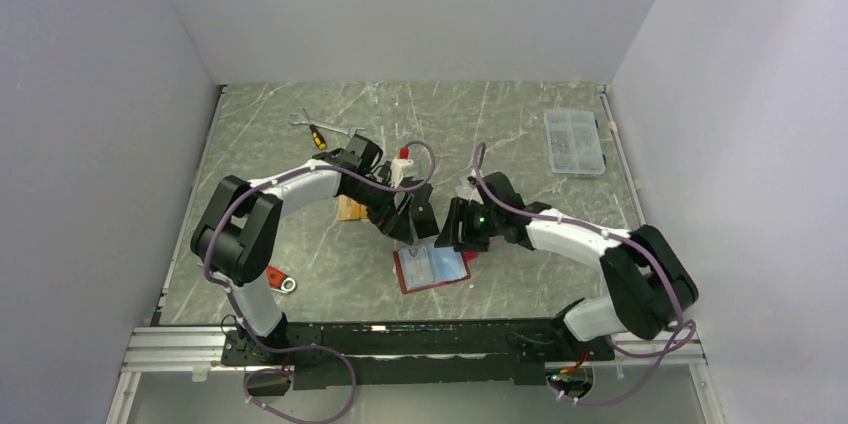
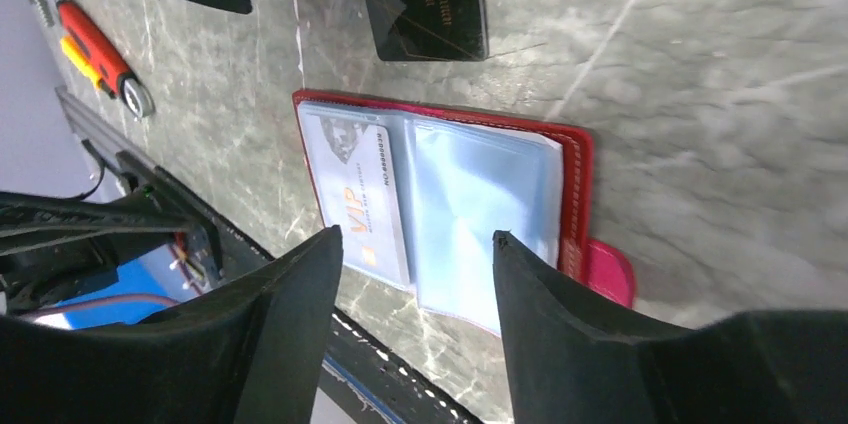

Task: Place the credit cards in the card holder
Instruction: Close the card holder at the center of the board.

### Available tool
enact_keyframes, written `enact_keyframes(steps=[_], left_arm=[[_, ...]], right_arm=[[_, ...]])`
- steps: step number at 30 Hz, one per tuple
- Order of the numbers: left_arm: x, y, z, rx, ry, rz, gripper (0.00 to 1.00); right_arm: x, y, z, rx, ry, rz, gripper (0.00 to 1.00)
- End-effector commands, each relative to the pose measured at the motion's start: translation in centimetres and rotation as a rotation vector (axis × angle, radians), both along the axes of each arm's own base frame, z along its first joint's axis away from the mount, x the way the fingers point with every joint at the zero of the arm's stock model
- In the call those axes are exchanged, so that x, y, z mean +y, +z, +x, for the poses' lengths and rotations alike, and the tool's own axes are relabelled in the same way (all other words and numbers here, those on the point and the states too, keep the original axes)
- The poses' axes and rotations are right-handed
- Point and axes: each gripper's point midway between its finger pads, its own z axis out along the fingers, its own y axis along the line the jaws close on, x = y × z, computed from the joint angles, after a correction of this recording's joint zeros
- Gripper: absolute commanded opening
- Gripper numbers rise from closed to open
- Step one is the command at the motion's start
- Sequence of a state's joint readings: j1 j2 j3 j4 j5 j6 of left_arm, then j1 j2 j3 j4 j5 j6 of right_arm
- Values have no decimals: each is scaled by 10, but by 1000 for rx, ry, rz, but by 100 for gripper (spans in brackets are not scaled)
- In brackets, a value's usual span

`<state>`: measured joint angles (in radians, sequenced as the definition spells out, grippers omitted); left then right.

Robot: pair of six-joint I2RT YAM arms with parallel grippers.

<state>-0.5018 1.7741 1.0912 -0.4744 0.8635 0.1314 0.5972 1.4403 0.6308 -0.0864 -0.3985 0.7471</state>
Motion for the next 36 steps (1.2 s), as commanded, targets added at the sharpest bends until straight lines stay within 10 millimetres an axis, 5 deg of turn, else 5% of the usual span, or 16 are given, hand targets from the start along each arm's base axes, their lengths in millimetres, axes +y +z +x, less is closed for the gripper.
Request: enact_keyframes(steps=[1, 5, 10, 14, 22, 31, 36], left_arm=[[19, 10, 7, -200, -105, 81, 99], [25, 15, -4, -174, -154, 59, 99], [31, 38, -2, -231, -175, 15, 99], [37, 46, 5, -300, -157, 41, 99], [36, 0, -10, -430, -247, 178, 99], [26, -14, -26, -436, -321, 198, 99], [24, -13, -27, -438, -311, 182, 99]], right_arm=[[-31, 23, 5, -65, -41, -147, 63], [-52, 39, -2, -112, -77, -205, 70], [-78, 14, -29, -74, -128, -252, 75], [-69, 3, -38, -93, -126, -143, 77], [-63, -17, -19, -139, -197, -102, 72], [-67, -33, -9, -181, -270, -179, 52], [-62, -44, -4, -184, -272, -197, 19]])
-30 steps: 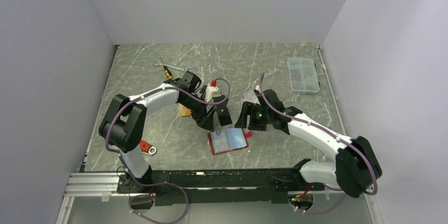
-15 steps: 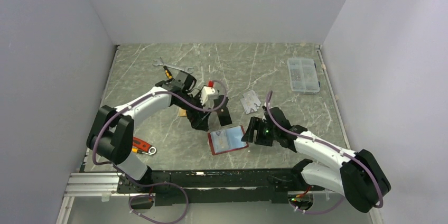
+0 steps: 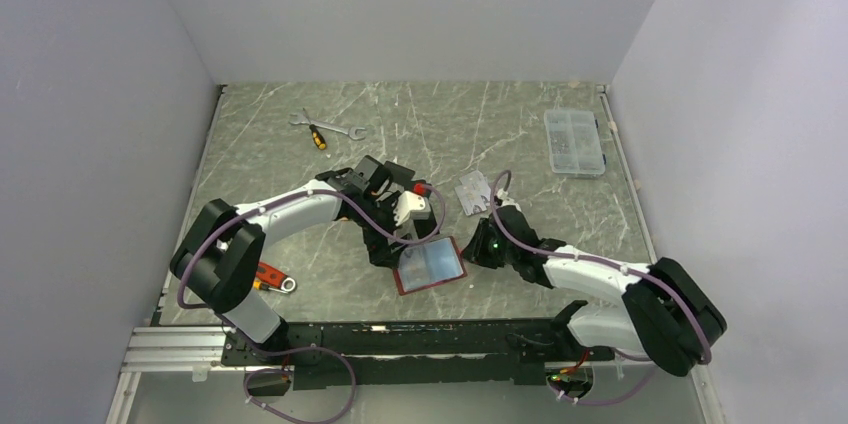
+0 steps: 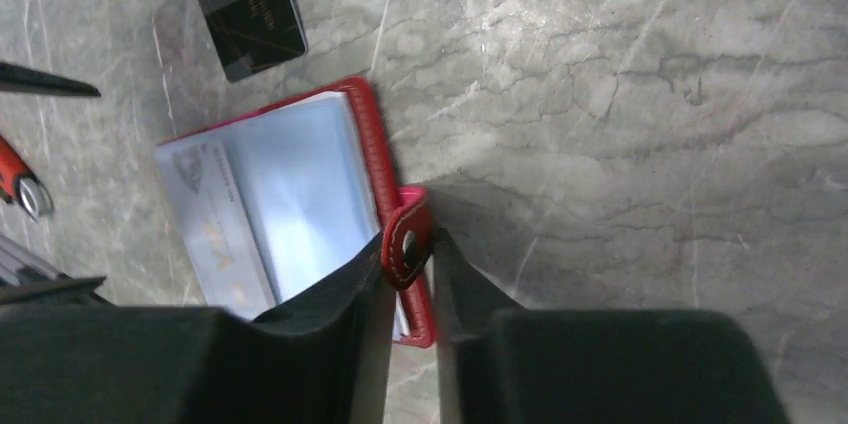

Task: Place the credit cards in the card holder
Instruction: Close the card holder at the center of the board.

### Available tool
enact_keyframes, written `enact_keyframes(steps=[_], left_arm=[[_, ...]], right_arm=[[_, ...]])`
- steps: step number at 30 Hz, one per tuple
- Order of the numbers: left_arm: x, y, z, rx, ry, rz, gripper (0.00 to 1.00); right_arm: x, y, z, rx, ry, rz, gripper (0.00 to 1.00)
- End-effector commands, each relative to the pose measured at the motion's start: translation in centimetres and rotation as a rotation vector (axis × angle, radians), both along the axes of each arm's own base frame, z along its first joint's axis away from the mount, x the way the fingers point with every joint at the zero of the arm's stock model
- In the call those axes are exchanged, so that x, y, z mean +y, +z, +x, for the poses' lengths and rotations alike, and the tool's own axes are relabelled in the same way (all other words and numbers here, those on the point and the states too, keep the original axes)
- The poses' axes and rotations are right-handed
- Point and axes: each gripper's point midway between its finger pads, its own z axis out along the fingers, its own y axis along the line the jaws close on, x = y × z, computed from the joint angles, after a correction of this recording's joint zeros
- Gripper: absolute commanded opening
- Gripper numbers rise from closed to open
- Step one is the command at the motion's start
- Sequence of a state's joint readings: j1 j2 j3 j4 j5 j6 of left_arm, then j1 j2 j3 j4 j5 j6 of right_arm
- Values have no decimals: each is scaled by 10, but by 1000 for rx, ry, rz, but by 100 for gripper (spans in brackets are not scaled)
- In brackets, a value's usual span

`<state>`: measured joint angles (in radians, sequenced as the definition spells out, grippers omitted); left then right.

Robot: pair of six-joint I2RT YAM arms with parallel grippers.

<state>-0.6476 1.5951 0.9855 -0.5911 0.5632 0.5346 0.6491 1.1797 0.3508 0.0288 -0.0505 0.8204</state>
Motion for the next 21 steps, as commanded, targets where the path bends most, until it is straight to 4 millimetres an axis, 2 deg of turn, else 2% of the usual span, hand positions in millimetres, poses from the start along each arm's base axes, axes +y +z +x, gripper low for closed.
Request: enact_keyframes(steps=[1, 3, 6, 9, 14, 17, 21], left_arm=[[-4, 3, 6, -42, -8, -32, 99], [-4, 4, 7, -49, -5, -29, 99], [-4, 9, 8, -49, -5, -29, 99], [-5, 18, 19, -53, 51, -28, 99], [-10, 40, 28, -26, 85, -170, 99], [-10, 38, 28, -67, 66, -197, 99], [0, 37, 40, -66, 115, -208, 89]], right_arm=[[-7, -20, 3, 10, -43, -73, 11], [-7, -16, 7, 0, -43, -94, 0], [-2, 5, 13, -46, -30, -82, 0], [2, 32, 17, -98, -18, -43, 0], [10, 73, 16, -182, 14, 6, 0], [13, 81, 12, -185, 32, -4, 0], [21, 92, 9, -208, 58, -34, 0]])
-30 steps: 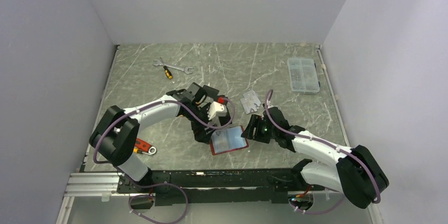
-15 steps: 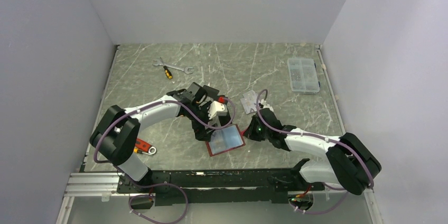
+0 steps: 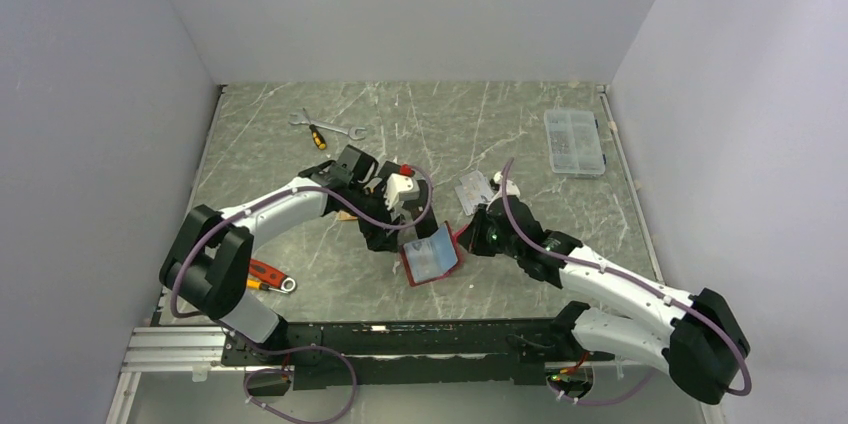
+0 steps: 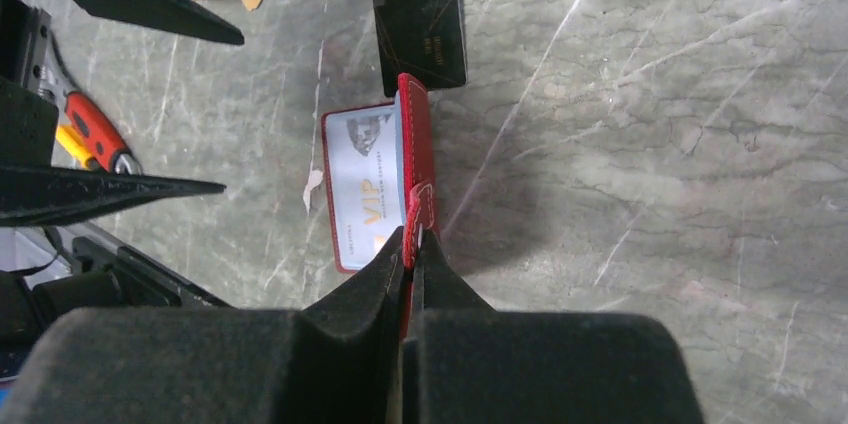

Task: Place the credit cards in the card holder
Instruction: Close the card holder at the center of the board.

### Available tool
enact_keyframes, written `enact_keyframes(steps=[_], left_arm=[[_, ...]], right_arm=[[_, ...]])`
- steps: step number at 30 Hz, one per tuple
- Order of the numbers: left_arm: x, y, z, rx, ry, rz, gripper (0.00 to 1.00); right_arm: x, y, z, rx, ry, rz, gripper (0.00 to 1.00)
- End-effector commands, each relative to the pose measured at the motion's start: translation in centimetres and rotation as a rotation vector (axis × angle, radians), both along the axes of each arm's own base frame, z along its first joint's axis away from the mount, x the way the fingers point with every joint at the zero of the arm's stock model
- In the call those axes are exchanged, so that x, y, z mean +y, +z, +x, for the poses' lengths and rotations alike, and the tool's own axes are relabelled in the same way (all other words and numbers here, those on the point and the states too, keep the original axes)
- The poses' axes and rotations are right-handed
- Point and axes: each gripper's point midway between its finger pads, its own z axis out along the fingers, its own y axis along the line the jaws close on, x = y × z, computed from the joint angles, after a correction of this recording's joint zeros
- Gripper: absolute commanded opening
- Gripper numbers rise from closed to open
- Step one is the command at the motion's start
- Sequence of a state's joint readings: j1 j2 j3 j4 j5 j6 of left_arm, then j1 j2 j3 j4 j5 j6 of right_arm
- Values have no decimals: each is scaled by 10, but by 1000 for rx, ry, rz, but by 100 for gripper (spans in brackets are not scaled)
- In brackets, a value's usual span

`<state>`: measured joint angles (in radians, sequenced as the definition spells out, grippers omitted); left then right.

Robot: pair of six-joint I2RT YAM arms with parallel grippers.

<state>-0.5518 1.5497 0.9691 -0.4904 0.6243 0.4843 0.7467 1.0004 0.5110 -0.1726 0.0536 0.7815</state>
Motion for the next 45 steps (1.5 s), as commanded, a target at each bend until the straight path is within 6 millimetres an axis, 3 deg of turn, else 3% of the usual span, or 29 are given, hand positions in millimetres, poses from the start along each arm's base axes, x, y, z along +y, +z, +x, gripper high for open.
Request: enact_keyframes(steps=[1, 5, 11, 16, 21, 23, 27, 33, 35, 39, 42, 45], left_arm=[[0, 18, 12, -9, 21, -97, 87], [14, 31, 21, 38, 61, -145, 79], [38, 39, 32, 35, 118, -176, 79], [53, 36, 35, 40, 147, -174, 79], [63, 39, 38, 28, 157, -166, 78], [65, 40, 38, 29, 160, -169, 79], [69, 45, 41, 17, 168, -171, 79], [74, 49, 46, 18, 187, -175, 79], [75, 50, 47, 18, 191, -173, 78], [75, 51, 44, 18, 186, -182, 78], [75, 51, 42, 17, 183, -183, 77], [76, 50, 41, 16, 179, -179, 76]], right_arm=[[5, 18, 1, -47, 11, -70, 0], [27, 19, -7, -46, 75, -144, 0], [71, 7, -18, -28, 164, -264, 0], [98, -22, -30, 37, 228, -358, 0], [121, -46, -44, 108, 344, -366, 31], [125, -41, -45, 109, 376, -377, 48], [135, -18, -49, 92, 461, -336, 71], [146, 14, -68, 108, 597, -238, 74], [146, 22, -74, 112, 637, -205, 74], [125, 31, -63, 114, 583, -168, 71], [93, 38, -41, 127, 473, -33, 66], [53, 27, -17, 131, 333, 25, 65]])
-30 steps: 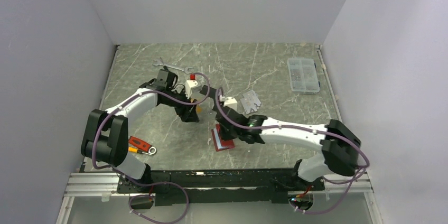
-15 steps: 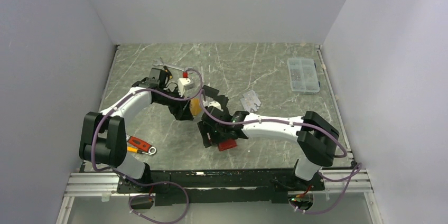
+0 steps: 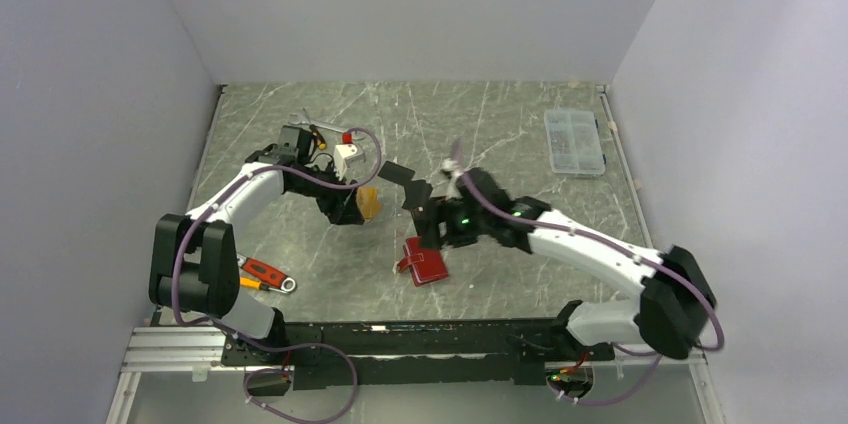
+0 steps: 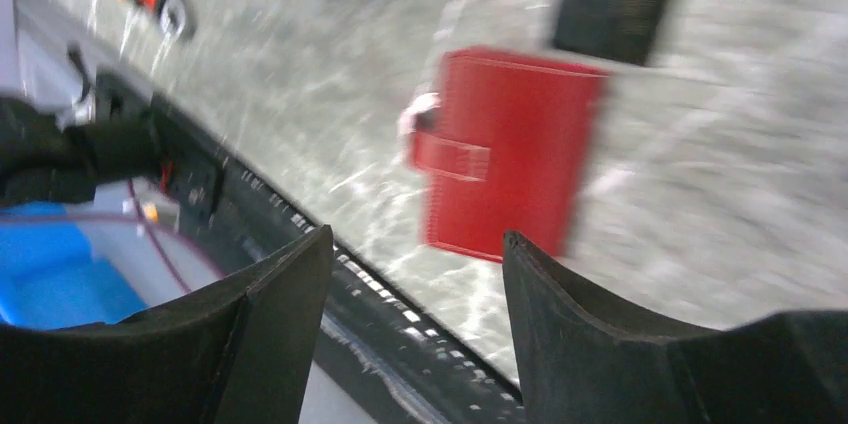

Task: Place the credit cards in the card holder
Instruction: Close the card holder at the center of the board, then turn over the card holder at the center of the board.

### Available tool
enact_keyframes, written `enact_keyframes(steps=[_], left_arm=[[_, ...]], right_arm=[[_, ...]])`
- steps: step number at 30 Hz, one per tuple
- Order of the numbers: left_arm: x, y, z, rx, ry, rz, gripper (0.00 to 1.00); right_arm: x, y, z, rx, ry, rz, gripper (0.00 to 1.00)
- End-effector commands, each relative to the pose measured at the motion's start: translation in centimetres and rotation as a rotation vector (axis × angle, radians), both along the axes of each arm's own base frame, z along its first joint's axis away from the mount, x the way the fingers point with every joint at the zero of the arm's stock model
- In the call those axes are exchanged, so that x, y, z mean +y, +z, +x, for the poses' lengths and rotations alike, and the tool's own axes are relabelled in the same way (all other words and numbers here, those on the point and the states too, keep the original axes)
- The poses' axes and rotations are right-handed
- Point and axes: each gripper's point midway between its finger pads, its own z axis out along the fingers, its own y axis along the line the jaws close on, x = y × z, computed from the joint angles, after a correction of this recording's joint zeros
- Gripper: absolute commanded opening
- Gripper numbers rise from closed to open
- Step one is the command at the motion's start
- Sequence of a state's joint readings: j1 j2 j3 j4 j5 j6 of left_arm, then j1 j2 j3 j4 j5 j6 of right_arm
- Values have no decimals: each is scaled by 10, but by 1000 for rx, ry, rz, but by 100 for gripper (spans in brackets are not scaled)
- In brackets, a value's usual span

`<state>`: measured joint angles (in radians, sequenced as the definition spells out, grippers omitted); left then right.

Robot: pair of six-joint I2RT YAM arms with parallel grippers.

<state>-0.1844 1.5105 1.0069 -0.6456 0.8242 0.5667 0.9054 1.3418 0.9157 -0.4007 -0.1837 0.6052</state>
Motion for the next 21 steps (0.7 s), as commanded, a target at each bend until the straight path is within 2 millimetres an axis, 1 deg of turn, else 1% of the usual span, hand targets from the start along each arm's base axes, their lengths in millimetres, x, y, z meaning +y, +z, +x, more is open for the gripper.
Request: enact_keyframes(steps=[1, 2, 4, 6, 10, 12, 14, 15, 18, 21], left_arm=[[-4, 20, 0, -68, -38, -41, 76], [-5, 21, 0, -67, -41, -46, 75], [-9, 23, -2, -74, -55, -62, 74], [-20, 26, -3, -127, -80, -66, 69], [-58, 25, -15, -237, -193, -11, 51], [-78, 26, -18, -271, -243, -3, 46], [-94, 25, -14, -299, -259, 12, 41], [-102, 22, -15, -310, -276, 24, 39], [-120, 9, -13, -349, -307, 65, 35], [-127, -16, -17, -375, -344, 137, 33]], right_arm=[[-42, -9, 23, 48, -146, 104, 65], [-45, -20, 21, 79, -149, 97, 66], [-45, -37, 18, 123, -143, 96, 68], [-42, -49, 15, 159, -146, 105, 69], [-44, -68, 19, 190, -177, 112, 68], [-47, -76, 22, 203, -207, 115, 66], [-48, -79, 23, 208, -233, 132, 65], [-51, -83, 21, 221, -249, 130, 64], [-52, -84, 23, 215, -277, 162, 62], [-56, -83, 22, 214, -312, 204, 62]])
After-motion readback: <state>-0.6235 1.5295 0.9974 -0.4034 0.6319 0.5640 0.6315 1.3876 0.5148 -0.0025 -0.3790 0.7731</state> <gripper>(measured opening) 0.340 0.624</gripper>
